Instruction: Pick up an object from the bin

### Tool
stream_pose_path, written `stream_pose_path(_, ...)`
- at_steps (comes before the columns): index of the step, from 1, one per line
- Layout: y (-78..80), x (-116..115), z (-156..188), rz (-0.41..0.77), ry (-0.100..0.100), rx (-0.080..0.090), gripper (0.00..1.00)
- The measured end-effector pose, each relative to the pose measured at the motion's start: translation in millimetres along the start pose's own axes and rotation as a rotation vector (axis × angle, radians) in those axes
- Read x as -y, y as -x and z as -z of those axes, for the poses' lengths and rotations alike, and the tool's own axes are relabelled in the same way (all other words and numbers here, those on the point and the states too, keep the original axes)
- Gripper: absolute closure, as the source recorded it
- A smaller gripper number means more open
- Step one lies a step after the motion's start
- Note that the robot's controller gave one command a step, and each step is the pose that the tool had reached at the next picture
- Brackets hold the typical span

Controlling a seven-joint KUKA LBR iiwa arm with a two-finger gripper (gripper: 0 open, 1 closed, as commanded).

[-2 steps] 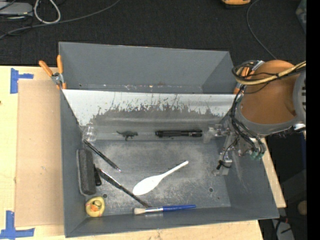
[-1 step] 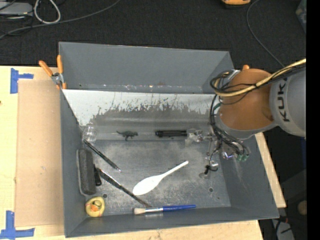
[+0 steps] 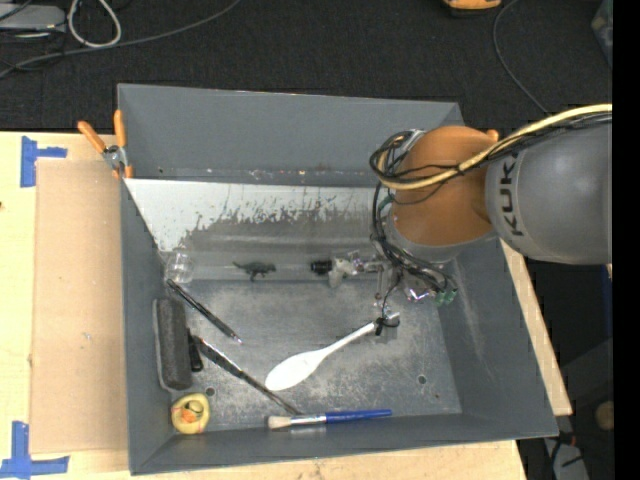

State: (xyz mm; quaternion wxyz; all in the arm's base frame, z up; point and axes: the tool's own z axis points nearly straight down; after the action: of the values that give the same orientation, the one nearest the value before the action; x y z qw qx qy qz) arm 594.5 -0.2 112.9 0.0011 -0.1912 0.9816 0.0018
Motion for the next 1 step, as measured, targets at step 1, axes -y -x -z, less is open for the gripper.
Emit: stream_pose_path(1,8.3,-52.2,-8.4,0.19,0.001,-0.005,0.0)
